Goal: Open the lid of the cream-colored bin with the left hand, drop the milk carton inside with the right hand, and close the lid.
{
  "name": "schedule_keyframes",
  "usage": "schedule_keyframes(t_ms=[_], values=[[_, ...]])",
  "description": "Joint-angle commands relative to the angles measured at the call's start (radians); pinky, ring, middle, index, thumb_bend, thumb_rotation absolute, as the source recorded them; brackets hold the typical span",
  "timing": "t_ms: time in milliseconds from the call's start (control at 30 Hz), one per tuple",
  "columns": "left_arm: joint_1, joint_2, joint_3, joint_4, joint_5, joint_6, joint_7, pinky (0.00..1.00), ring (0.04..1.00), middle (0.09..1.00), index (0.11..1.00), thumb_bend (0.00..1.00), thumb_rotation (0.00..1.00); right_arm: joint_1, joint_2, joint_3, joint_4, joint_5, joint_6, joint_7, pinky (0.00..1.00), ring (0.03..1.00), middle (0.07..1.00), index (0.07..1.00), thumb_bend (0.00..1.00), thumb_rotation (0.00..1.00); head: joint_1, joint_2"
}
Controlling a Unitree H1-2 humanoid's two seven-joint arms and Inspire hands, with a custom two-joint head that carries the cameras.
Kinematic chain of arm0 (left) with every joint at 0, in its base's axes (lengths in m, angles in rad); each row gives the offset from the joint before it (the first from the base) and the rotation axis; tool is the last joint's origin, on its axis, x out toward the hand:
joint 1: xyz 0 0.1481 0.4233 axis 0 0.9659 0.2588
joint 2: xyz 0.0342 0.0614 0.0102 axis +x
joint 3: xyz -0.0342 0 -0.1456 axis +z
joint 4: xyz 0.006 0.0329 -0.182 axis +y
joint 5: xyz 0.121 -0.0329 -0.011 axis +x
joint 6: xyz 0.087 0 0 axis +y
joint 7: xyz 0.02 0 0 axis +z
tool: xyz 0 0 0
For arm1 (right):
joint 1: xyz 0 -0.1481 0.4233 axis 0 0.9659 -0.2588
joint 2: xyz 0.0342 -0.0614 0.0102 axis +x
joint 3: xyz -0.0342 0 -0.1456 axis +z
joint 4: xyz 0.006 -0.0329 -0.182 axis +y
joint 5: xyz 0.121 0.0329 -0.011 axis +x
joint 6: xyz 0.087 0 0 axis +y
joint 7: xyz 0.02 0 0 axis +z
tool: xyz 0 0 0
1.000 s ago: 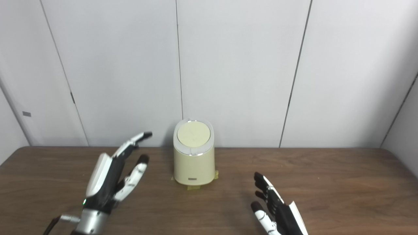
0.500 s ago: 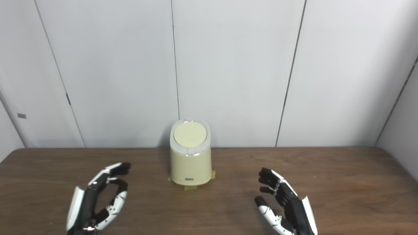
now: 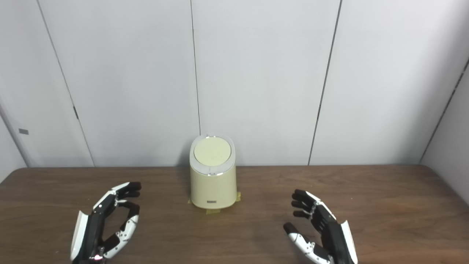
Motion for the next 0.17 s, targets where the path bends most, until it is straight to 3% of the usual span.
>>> schedule_keyframes(t_ms=[0,133], values=[[0.057,-0.017,0.000,0.054,0.023,-0.028,0.032,0.59,0.700,0.735,0.728,0.21,0.19,0.017,-0.014,-0.002,0.042,0.004,-0.014,0.014,0.67,0.754,0.780,0.762,0.27,0.25,0.000,0.003],[0.055,-0.009,-0.013,0.092,0.004,-0.032,0.049,0.58,0.688,0.724,0.723,0.22,0.15,0.018,-0.013,0.001,0.050,-0.022,-0.014,0.006,0.65,0.737,0.771,0.759,0.26,0.23,-0.004,0.006]])
